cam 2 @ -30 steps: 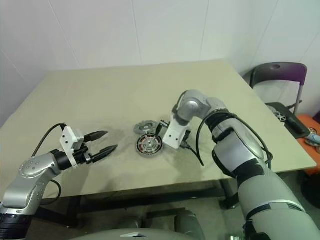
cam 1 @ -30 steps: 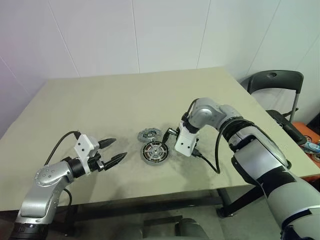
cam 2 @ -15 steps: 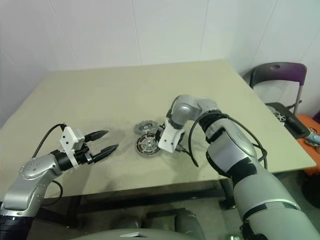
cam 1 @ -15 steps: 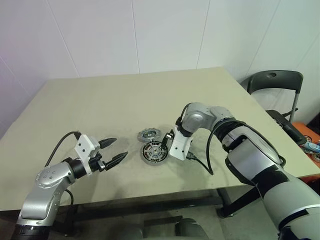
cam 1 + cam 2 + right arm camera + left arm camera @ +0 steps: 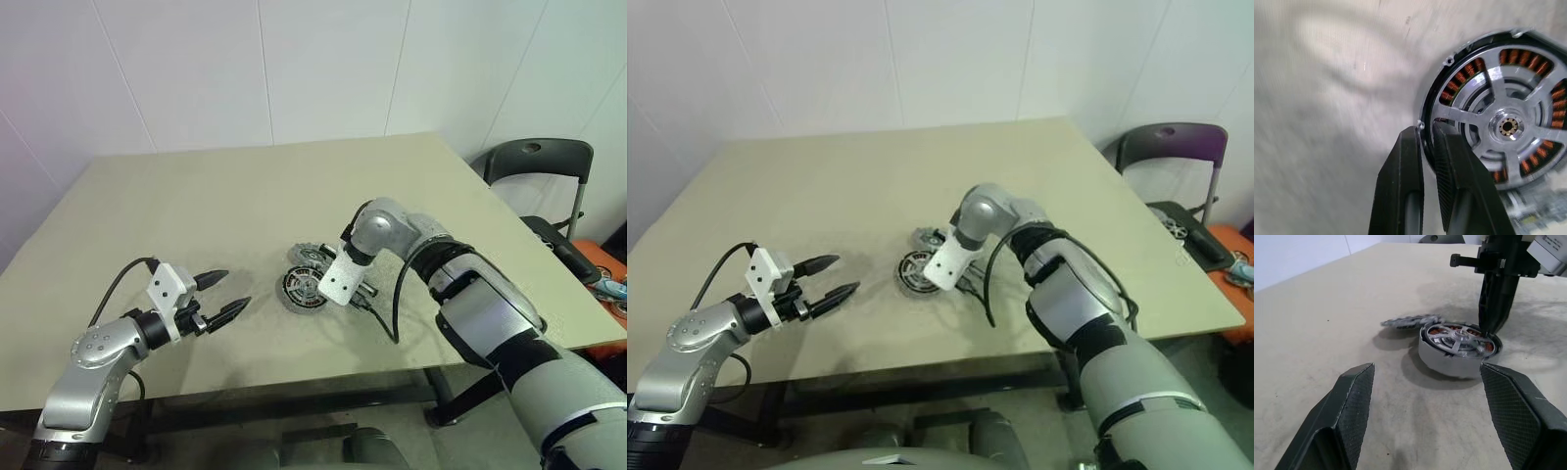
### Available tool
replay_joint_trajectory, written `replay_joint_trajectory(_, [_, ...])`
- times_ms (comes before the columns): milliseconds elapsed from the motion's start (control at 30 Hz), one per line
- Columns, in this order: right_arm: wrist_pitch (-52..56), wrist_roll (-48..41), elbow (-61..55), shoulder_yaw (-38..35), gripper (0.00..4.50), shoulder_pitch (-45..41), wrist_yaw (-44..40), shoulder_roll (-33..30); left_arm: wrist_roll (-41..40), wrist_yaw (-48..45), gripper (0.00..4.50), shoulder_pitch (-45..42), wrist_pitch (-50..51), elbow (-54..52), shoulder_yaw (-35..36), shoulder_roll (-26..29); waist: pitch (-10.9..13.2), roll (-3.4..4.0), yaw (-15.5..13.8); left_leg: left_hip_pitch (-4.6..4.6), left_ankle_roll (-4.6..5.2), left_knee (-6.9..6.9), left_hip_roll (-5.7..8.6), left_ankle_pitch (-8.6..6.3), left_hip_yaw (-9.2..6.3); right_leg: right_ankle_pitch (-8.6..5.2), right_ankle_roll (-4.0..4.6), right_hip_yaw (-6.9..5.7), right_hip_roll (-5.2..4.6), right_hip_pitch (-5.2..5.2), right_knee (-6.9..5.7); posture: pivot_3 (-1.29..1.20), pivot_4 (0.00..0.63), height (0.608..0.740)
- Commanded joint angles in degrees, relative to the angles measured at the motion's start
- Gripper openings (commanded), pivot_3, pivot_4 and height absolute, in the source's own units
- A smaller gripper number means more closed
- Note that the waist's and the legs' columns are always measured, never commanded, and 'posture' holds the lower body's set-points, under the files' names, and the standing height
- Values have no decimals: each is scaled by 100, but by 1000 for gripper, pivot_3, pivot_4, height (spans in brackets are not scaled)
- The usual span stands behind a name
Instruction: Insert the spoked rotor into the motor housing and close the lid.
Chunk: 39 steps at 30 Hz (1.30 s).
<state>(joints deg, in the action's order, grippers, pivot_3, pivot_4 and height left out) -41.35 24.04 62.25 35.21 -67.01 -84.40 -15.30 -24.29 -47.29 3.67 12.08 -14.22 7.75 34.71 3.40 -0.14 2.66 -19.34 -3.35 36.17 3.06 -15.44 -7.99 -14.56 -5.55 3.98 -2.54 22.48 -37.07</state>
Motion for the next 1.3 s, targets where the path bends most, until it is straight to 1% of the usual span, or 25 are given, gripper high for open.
replay_joint_trajectory(33, [1264, -586, -909, -240, 54, 176, -723, 11, -13, 12, 3662, -89, -44, -162, 64, 19, 0, 0, -4, -2, 0, -1, 0, 0, -1, 0, -2, 0, -1, 3, 1, 0, 0, 740])
replay_joint_trajectory(167, [2842, -550, -1995, -311, 54, 486, -789, -57, -16, -2, 3662, -128, -50, -115, 69, 24, 0, 0, -10, -11, -1, -5, 0, 0, -3, 0, -9, 1, -4, 16, 0, 0, 0, 740])
replay_joint_trajectory(267, [4249, -721, -2815, -252, 54, 699, -806, -61, -13, -23, 3662, -173, -67, -53, 61, 20, 0, 0, -14, -16, -1, -7, 0, 0, -3, 0, -9, 1, -4, 22, -1, 0, 0, 740])
replay_joint_trajectory(400, [5573, -766, -3514, -194, 54, 833, -810, -64, -6, -41, 3662, -205, -82, -2, 57, 12, 1, 1, -14, -17, -1, -5, 1, 0, -1, -1, -8, 1, -4, 23, -2, 0, 0, 740])
replay_joint_trajectory(500, [6240, -647, -3731, -164, 54, 878, -606, -23, 6, -30, 3662, -212, -87, -4, 39, -6, 1, 0, -16, -18, -1, -5, 2, -1, 0, -1, -8, 0, -5, 23, -1, 0, 0, 740])
replay_joint_trajectory(733, [6938, -709, -4041, -15, 54, 937, -371, 47, 56, 15, 3662, -208, -82, -37, -19, -43, 1, 0, -15, -20, -1, -5, 2, -1, 5, -1, -12, -2, -6, 23, 0, 0, 0, 740])
replay_joint_trajectory(800, [7246, -688, -4154, 71, 54, 964, -358, 63, 68, 27, 3662, -227, -70, -49, -42, -55, 1, 0, -14, -21, -1, -5, 2, -1, 6, -1, -13, -3, -6, 24, 1, 0, 0, 740])
replay_joint_trajectory(900, [8001, -788, -4387, 155, 54, 990, -434, 115, 83, 28, 3662, -255, -63, -52, -63, -69, 1, -1, -15, -21, -1, -5, 2, -1, 6, -4, -18, -3, -6, 24, 0, 0, 0, 740])
replay_joint_trajectory(1100, [8745, -1042, -4705, 246, 54, 917, -405, 137, 112, 1, 3662, -314, -51, -13, -85, -98, 1, -1, -15, -24, -1, -5, 3, -1, 5, -9, -26, -4, -8, 25, 3, 0, 0, 740])
replay_joint_trajectory(1200, [8938, -1141, -4773, 290, 54, 893, -308, 138, 120, -2, 3662, -342, -50, 14, -109, -106, 1, -1, -14, -25, -2, -5, 3, -1, 4, -8, -27, -4, -9, 26, 3, 0, 0, 740])
replay_joint_trajectory(1300, [9000, -1141, -4677, 321, 54, 895, -22, 175, 127, 11, 3662, -373, -49, 34, -135, -110, 1, -1, -6, -25, -2, -6, 3, -1, 4, -10, -29, -4, -9, 27, 3, 0, 0, 740])
